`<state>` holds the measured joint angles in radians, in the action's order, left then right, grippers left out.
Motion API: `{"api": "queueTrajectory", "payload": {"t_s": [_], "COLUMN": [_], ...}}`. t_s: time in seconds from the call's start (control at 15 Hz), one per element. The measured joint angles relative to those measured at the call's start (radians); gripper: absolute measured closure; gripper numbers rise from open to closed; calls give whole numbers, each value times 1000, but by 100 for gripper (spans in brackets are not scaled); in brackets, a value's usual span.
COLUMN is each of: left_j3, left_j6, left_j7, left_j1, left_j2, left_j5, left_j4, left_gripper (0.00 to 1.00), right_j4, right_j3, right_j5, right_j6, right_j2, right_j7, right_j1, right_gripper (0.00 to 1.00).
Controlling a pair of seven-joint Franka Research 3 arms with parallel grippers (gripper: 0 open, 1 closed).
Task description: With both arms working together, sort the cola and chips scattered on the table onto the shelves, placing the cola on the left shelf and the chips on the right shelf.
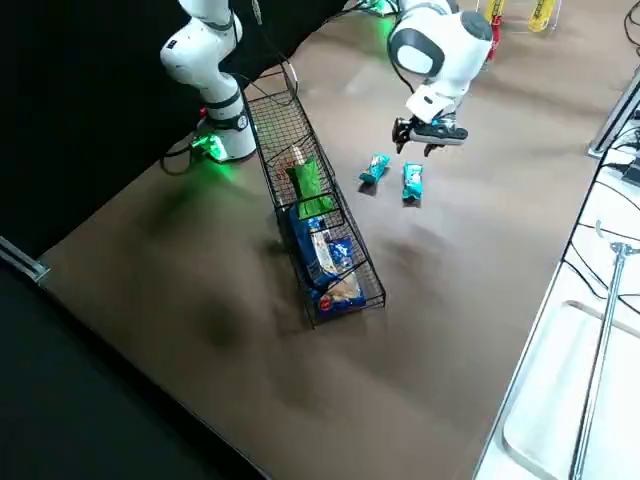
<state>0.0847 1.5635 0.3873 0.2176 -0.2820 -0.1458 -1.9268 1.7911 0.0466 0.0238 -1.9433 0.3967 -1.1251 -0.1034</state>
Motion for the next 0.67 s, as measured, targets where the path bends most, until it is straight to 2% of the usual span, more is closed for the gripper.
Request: {"api": "queueTrajectory", "payload": {"t_s": [0.27,0.47,0.67], "left_j3": [-1,-3,-3], "left_j6": [93,141,206], "left_j7": [24,42,42], "left_j1": [41,55,54], "left_j2": [-9,-21,-40], "left_j5": [0,0,0], "left_j4": [-104,-154,-226], "left_gripper": [70,70,70], "right_j4": [12,42,57], "right_j3": [0,-4,-8], "right_j5": [0,0,0], "right_j6": [-94,-196,-223], "right_j2": [90,138,165], "right_j7": [-66,-67,-67], "right_j1": [-61,-63,-62], "right_gripper": [28,29,29]}}
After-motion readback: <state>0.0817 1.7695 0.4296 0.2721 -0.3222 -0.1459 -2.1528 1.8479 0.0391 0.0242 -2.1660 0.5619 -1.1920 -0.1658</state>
